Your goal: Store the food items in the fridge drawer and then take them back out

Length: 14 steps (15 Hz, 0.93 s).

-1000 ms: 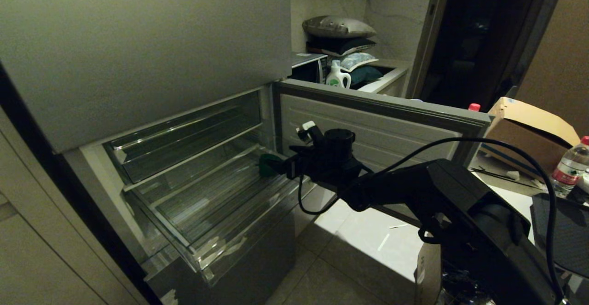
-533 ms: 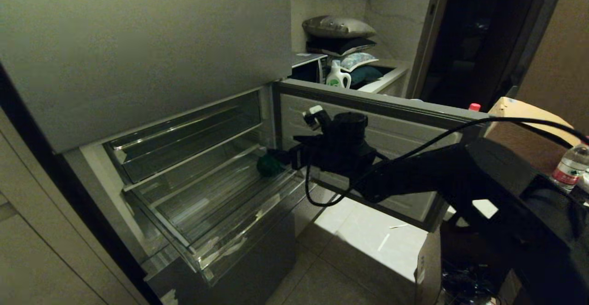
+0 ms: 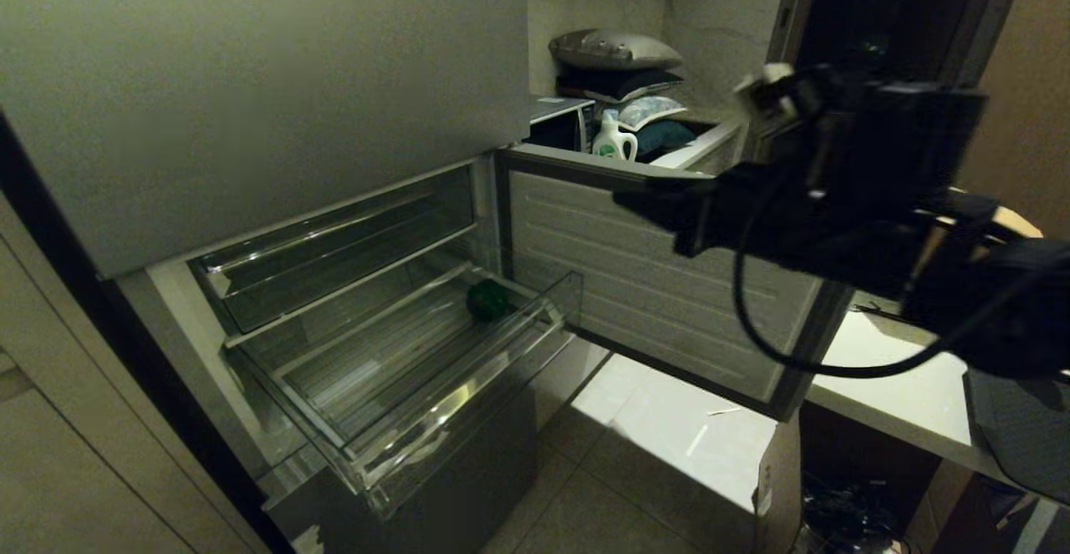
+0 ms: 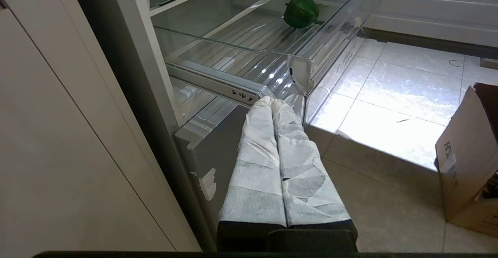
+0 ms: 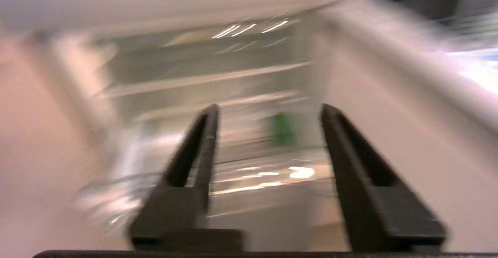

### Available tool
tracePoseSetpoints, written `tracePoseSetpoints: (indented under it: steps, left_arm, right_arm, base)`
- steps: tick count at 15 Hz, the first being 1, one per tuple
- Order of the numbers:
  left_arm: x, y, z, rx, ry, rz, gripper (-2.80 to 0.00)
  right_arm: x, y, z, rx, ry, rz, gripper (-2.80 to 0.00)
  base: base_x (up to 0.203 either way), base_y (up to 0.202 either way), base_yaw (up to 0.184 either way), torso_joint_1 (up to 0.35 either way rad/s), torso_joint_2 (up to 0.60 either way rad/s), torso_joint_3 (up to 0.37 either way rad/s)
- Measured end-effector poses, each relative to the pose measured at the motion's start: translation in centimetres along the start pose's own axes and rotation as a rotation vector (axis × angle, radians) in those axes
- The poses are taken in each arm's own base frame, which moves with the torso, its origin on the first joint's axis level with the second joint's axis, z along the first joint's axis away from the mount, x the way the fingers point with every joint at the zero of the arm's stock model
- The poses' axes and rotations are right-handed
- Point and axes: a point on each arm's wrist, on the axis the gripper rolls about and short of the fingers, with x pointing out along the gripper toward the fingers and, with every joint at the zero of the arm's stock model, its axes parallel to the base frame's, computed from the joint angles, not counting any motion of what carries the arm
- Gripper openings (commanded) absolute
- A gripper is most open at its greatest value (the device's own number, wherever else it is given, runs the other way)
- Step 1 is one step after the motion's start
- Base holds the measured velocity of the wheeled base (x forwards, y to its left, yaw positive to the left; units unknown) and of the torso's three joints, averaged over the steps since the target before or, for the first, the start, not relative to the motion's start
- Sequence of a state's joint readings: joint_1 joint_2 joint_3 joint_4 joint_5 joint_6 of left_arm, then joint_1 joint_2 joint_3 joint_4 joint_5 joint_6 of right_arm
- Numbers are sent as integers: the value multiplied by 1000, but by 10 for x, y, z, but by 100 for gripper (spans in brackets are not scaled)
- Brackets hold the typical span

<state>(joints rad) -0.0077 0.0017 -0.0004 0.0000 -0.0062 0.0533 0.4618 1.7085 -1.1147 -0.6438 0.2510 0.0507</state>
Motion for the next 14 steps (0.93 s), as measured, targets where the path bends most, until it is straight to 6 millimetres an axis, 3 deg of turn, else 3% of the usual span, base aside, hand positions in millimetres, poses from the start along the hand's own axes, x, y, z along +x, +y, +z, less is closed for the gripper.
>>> tracePoseSetpoints:
  steps: [4,7,11,14]
  left_arm:
    - [0,0,0,0,0,0,-280]
    - [0,0,0,0,0,0,-280]
    - [0,0,0,0,0,0,-280]
    - [0,0,0,0,0,0,-280]
  right_arm:
    - [-118,-67,47,-39,-92,-490,-280]
    - [-203,-103,63,-38,-153,-871,-280]
    - [-304,-129,63,21,-231,-1342,-280]
    - [-368,-166,39,95,-230,-1604,-280]
  base:
    - [0,0,0,0,0,0]
    - [0,0,0,0,0,0]
    - [0,0,0,0,0,0]
    - [0,0,0,0,0,0]
